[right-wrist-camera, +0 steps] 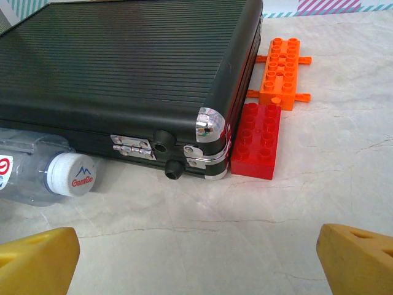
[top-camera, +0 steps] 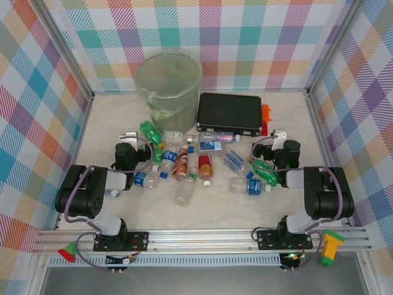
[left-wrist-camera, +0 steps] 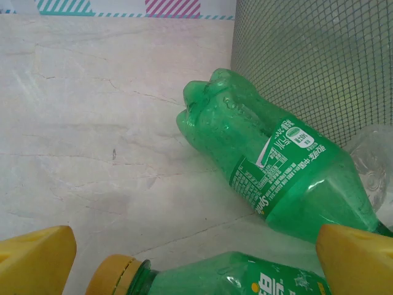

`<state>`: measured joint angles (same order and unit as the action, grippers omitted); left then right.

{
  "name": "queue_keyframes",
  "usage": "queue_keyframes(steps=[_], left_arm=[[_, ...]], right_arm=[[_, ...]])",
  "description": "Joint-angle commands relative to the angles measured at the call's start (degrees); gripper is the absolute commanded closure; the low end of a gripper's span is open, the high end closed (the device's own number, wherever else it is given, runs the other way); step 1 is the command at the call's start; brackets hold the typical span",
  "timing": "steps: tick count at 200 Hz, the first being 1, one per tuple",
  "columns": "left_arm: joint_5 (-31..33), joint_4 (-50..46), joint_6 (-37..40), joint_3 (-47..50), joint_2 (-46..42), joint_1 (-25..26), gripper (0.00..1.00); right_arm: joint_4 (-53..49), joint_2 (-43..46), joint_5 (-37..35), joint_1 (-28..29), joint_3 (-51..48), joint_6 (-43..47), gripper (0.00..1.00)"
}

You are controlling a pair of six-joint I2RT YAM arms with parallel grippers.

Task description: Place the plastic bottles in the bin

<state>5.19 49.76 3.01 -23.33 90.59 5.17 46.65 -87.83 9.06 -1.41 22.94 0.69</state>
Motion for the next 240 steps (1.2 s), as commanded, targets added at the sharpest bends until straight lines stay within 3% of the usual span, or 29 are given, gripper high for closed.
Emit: queue_keyframes(steps=[1, 225, 240], left_arm=[[0.48, -0.80, -0.23, -0.31, -0.18, -0.27, 0.00], [-1.26, -1.31, -0.93, -0.59, -0.28, -1.47, 0.00], [1.23, -5.54, -1.86, -2.12, -2.21, -1.48, 0.01]], right_arm=[[0.76, -0.06, 0.17, -0.03, 0.62, -0.41, 0.01], [0.44, -0.15, -1.67, -0.08, 0.88, -1.03, 0.01], [0.70, 0.02, -1.74, -0.12, 0.63, -1.11, 0.01]])
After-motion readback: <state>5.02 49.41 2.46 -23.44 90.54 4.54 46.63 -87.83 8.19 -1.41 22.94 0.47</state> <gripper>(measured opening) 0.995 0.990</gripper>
